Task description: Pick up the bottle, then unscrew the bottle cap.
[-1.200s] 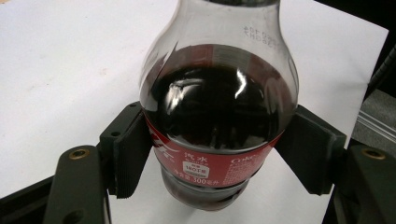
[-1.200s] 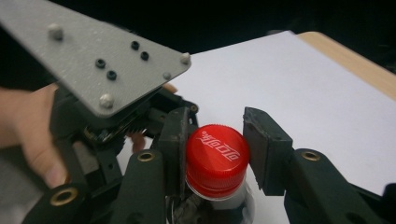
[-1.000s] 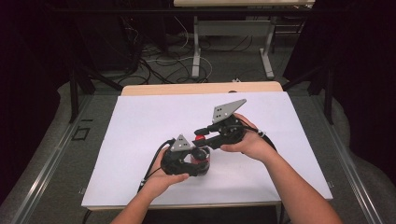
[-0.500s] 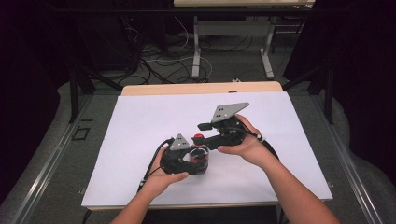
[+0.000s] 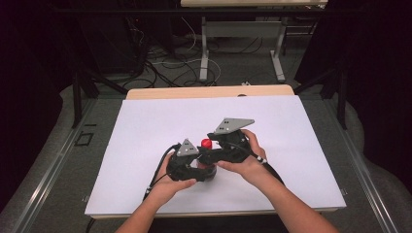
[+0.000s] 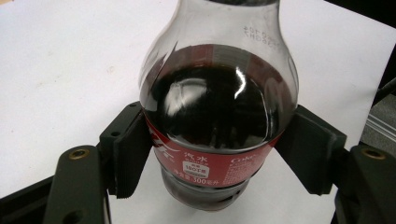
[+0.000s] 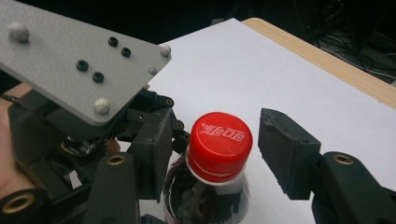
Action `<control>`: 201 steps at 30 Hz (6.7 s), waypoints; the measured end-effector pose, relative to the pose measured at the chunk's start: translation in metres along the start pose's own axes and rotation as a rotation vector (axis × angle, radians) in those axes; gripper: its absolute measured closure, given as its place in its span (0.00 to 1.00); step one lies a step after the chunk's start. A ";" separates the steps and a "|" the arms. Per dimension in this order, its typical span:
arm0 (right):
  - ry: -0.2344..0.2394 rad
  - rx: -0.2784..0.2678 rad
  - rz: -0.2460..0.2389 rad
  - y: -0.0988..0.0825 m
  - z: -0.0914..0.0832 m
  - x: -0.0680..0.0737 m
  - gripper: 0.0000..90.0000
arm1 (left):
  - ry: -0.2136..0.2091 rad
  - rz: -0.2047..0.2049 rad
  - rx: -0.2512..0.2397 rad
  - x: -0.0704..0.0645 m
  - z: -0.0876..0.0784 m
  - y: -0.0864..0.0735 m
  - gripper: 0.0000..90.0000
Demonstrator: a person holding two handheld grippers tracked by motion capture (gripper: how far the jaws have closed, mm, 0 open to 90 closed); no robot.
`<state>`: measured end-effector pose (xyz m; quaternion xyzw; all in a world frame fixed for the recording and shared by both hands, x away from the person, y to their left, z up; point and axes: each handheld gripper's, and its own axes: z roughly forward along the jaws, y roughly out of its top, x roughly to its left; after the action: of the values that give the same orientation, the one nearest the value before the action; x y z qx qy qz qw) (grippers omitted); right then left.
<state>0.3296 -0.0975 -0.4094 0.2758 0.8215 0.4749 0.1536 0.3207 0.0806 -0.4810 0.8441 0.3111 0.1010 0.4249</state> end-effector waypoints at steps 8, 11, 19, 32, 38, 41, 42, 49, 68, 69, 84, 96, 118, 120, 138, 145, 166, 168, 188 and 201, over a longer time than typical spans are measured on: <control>-0.022 0.011 0.032 0.000 0.003 0.005 0.52 | -0.004 0.006 0.012 -0.001 0.001 0.000 0.34; -0.019 -0.004 0.032 0.001 0.005 0.007 0.53 | -0.004 -0.001 0.006 -0.002 0.001 0.000 0.34; 0.011 0.020 0.007 0.002 0.007 0.001 0.62 | -0.007 0.015 0.002 -0.003 -0.001 0.001 0.34; 0.276 0.105 -0.042 0.014 0.013 -0.029 0.67 | -0.030 0.011 -0.016 -0.004 -0.002 0.002 0.34; 0.389 0.086 -0.096 0.021 0.010 -0.045 0.68 | -0.037 0.013 -0.011 -0.005 -0.001 0.001 0.34; 0.365 0.108 -0.115 0.021 0.008 -0.041 0.68 | -0.030 0.011 -0.015 -0.004 -0.001 0.001 0.34; 0.357 0.098 -0.123 0.021 0.008 -0.041 0.68 | -0.029 0.010 -0.014 -0.004 -0.001 0.001 0.34; 0.303 0.098 -0.115 0.020 0.007 -0.037 0.67 | -0.001 0.010 -0.012 0.002 0.000 -0.001 0.34; 0.238 0.120 -0.104 0.014 -0.003 -0.047 0.67 | 0.062 -0.051 -0.031 0.024 -0.003 -0.007 0.34; 0.241 0.130 -0.092 0.013 -0.004 -0.046 0.67 | 0.062 -0.058 -0.040 0.024 -0.003 -0.007 0.34; 0.146 0.128 -0.033 -0.016 -0.016 -0.055 0.67 | 0.085 -0.057 -0.055 0.027 -0.007 0.000 0.34; 0.057 0.164 0.012 -0.037 -0.024 -0.058 0.67 | 0.098 -0.059 -0.065 0.030 -0.006 0.010 0.34; -0.080 0.154 0.126 -0.075 -0.037 -0.083 0.67 | 0.123 -0.098 -0.080 0.058 0.028 0.058 0.34; -0.088 0.157 0.126 -0.077 -0.037 -0.084 0.67 | 0.139 -0.101 -0.080 0.063 0.035 0.061 0.34; -0.097 0.151 0.143 -0.085 -0.037 -0.084 0.67 | 0.218 -0.131 -0.121 0.079 0.081 0.075 0.33; -0.095 0.158 0.137 -0.086 -0.037 -0.085 0.67 | 0.229 -0.132 -0.095 0.081 0.092 0.071 0.33; -0.099 0.162 0.133 -0.088 -0.032 -0.083 0.67 | 0.224 -0.093 -0.067 0.075 0.106 0.049 0.33; -0.099 0.162 0.133 -0.088 -0.032 -0.083 0.67 | 0.221 -0.083 -0.064 0.077 0.105 0.048 0.33; -0.094 0.163 0.134 -0.088 -0.029 -0.081 0.67 | 0.216 -0.117 -0.068 0.077 0.107 0.048 0.31; -0.094 0.167 0.132 -0.089 -0.027 -0.081 0.67 | 0.191 -0.179 -0.049 0.082 0.092 0.048 0.05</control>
<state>0.3534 -0.1999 -0.4738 0.3629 0.8302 0.4003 0.1370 0.4464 0.0490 -0.5081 0.7889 0.4215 0.1500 0.4213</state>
